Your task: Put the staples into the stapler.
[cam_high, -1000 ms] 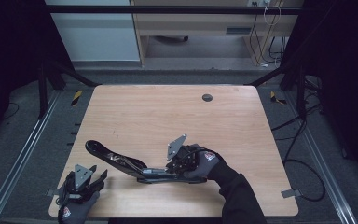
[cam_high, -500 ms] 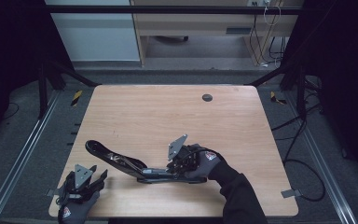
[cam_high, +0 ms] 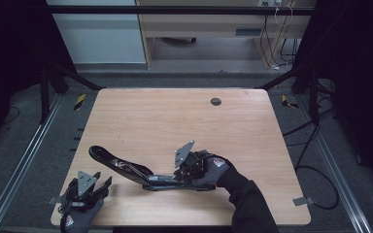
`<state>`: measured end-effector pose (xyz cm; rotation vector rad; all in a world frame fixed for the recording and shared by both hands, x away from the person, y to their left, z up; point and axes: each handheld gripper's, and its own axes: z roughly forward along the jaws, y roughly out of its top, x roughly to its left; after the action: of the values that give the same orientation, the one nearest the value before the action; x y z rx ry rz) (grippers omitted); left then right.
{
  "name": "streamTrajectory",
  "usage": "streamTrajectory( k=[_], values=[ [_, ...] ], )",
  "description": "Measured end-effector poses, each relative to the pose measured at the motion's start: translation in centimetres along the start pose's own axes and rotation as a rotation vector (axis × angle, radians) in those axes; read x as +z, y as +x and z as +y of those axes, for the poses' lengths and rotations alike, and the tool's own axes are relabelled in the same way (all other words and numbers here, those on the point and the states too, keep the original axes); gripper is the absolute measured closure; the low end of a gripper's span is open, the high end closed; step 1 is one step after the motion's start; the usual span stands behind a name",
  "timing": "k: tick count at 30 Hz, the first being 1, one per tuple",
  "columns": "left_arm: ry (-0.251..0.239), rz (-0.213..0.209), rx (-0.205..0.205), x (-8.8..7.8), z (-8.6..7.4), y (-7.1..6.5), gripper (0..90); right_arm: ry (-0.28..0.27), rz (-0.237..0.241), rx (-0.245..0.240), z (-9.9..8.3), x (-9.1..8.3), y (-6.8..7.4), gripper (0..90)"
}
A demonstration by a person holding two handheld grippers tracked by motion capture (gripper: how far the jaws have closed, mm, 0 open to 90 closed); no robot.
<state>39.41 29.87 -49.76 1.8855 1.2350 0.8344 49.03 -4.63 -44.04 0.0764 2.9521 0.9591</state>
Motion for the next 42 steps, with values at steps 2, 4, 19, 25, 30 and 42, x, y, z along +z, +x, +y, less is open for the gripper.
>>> streamTrajectory(
  k=[2,4,19,25,30,42],
  values=[
    [-0.002,0.001,-0.002,0.0,0.0,0.0,51.6,-0.013,-0.003,0.006,0.0,-0.3,0.1,73.4],
    [-0.003,0.001,-0.002,0.0,0.0,0.0,51.6,-0.021,-0.005,0.011,0.0,-0.4,0.1,72.7],
    [-0.029,-0.032,-0.031,-0.2,0.1,0.1,50.0,-0.168,-0.194,0.201,-0.7,-2.9,0.7,67.6],
    [-0.050,-0.056,-0.043,-0.4,0.2,0.2,47.9,-0.244,-0.296,0.295,-1.9,-3.9,1.3,63.8],
    [-0.075,-0.087,-0.056,-0.6,0.3,0.2,45.5,-0.286,-0.355,0.368,-3.3,-4.6,1.7,60.5],
    [-0.121,-0.110,-0.092,-1.1,0.8,0.3,42.9,-0.386,-0.536,0.549,-10.3,-5.5,4.3,57.7]
  ],
)
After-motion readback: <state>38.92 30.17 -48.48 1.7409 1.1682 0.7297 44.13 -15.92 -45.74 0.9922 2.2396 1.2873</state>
